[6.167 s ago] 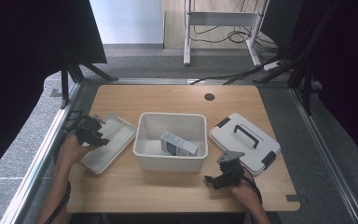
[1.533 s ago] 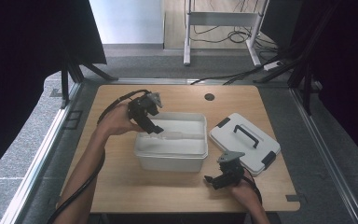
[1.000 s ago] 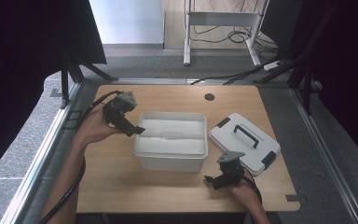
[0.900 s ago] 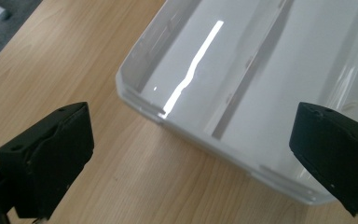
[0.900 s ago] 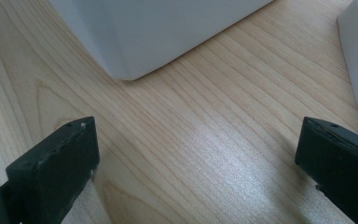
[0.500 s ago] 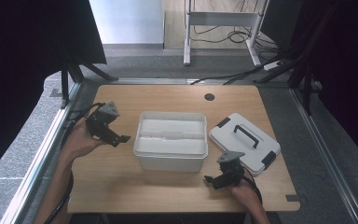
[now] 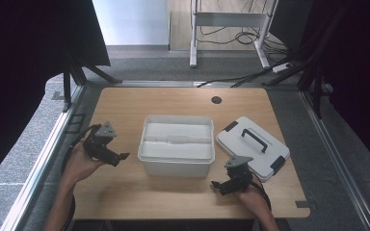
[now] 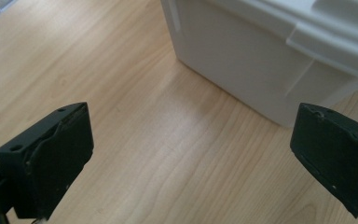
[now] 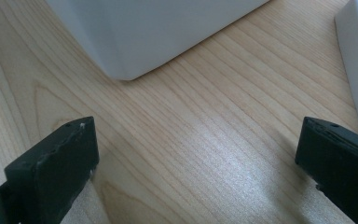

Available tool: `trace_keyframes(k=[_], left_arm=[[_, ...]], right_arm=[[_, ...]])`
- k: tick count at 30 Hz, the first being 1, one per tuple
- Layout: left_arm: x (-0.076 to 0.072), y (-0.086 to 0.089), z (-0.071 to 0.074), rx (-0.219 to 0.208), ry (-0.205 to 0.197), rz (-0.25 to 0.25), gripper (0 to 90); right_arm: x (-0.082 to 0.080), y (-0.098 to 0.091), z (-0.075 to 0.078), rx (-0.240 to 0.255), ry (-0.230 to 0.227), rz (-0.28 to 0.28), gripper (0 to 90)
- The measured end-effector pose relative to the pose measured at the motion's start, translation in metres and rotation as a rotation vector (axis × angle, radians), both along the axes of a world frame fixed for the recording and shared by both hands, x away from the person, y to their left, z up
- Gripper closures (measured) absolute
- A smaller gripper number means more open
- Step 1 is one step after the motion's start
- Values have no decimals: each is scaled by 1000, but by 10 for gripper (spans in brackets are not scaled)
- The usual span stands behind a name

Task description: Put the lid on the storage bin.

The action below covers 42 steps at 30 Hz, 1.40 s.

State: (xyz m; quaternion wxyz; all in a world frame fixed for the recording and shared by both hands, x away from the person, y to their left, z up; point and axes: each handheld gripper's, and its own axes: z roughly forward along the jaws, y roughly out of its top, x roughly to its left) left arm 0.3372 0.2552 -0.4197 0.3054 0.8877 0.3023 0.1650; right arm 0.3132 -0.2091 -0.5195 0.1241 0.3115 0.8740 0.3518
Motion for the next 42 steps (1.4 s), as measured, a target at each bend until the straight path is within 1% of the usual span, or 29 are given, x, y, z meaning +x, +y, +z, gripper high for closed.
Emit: trace_keyframes(k=[1, 5, 9, 14, 16, 19, 23, 26, 27, 28, 31, 33, 37, 40, 42], left_arm=[[-1, 0, -4, -9, 2, 3, 0], [-7, 1, -20, -20, 6, 20, 0], [-12, -1, -37, -37, 18, 25, 0], [-18, -6, -58, -49, 32, 28, 0], [-20, -9, -67, -57, 38, 31, 0], [-25, -12, -79, -58, 50, 30, 0], [-29, -16, -92, -63, 65, 30, 0], [-31, -20, -99, -67, 72, 30, 0], [-32, -20, -101, -89, 78, 29, 0], [-32, -20, -102, -100, 78, 31, 0], [-33, -19, -103, -111, 90, 34, 0], [-33, -20, -103, -112, 93, 31, 0], [-33, -19, -103, -113, 94, 30, 0], [-33, -19, -103, -110, 94, 29, 0], [-33, -19, -103, -110, 94, 29, 0]], right_arm=[[0, 0, 0, 0, 0, 1, 0], [0, 0, 0, 0, 0, 2, 0], [0, 0, 0, 1, 2, 2, 0], [1, -1, 0, 5, 3, 10, 0], [1, -2, 2, 18, 17, 6, 8], [1, -5, 7, 38, 16, 13, 13], [2, -7, 17, 41, 9, 19, 25], [4, -8, 25, 23, 12, 26, 33], [6, -9, 28, 18, 11, 25, 38], [7, -9, 31, 15, 16, 23, 42], [12, -12, 40, 5, 25, 26, 46], [16, -15, 47, -1, 26, 19, 46], [29, -25, 67, -11, 32, 2, 49], [42, -35, 86, -20, 23, -26, 50], [52, -42, 98, -42, 17, -46, 64]])
